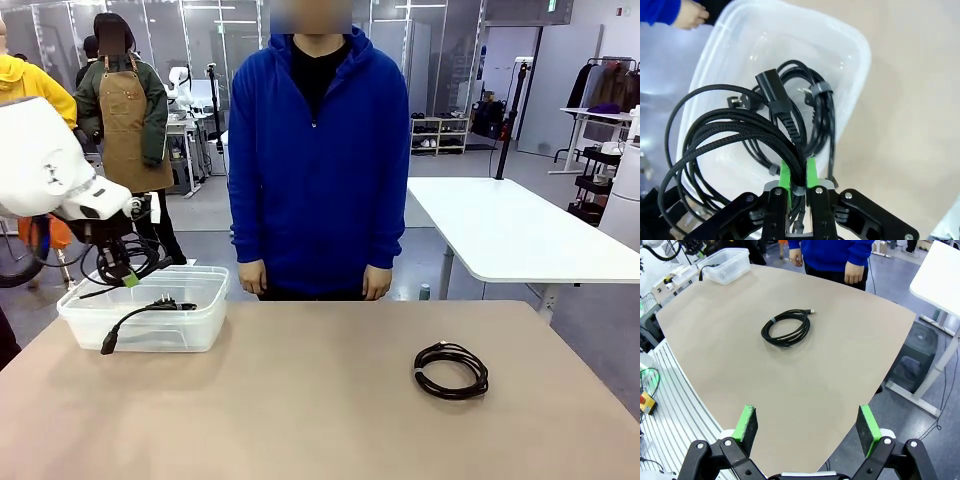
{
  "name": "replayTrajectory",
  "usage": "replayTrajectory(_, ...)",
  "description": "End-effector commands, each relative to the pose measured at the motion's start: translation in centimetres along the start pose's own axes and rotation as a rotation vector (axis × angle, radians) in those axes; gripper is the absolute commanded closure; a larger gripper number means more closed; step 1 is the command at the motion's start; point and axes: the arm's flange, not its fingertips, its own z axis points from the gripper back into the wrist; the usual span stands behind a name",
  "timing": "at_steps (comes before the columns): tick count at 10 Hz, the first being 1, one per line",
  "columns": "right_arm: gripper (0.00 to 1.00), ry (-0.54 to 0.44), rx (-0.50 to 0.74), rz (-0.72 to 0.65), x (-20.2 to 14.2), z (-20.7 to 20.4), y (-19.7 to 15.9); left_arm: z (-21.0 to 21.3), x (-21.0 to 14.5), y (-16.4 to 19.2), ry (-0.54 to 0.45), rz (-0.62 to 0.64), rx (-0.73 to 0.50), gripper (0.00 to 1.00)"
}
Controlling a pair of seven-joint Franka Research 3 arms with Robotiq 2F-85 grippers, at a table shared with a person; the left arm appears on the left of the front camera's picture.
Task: Organize and store the cables.
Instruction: Place the USB Extension Cable into the Organizing box.
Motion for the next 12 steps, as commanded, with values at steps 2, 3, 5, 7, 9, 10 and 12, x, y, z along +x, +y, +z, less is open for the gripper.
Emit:
replayTrajectory(2,0.0,-0.015,-0.001,0.016,0.0,0.0,-0.3,-2.1,1.8,2.1,0.046,0.039,-0.042,0.78)
replayTrajectory(3,0.0,-0.015,-0.001,0.016,0.0,0.0,-0.3,-3.1,1.9,2.0,0.066,0.026,-0.064,0.57)
replayTrajectory(5,0.0,-0.015,-0.001,0.016,0.0,0.0,-0.3,-3.4,1.9,1.6,0.071,0.026,-0.077,0.32)
replayTrajectory(7,0.0,-0.015,-0.001,0.016,0.0,0.0,-0.3,-2.9,2.2,1.5,0.066,0.017,-0.064,0.08)
replayTrajectory(9,0.0,-0.015,-0.001,0.016,0.0,0.0,-0.3,-2.3,2.5,1.3,0.053,0.028,-0.052,0.0)
replayTrajectory(10,0.0,-0.015,-0.001,0.016,0.0,0.0,-0.3,-1.9,3.2,0.9,0.05,0.025,-0.056,0.0)
replayTrajectory(12,0.0,-0.015,-0.001,0.016,0.0,0.0,-0.3,-3.0,2.3,1.2,0.039,0.007,-0.055,0.0)
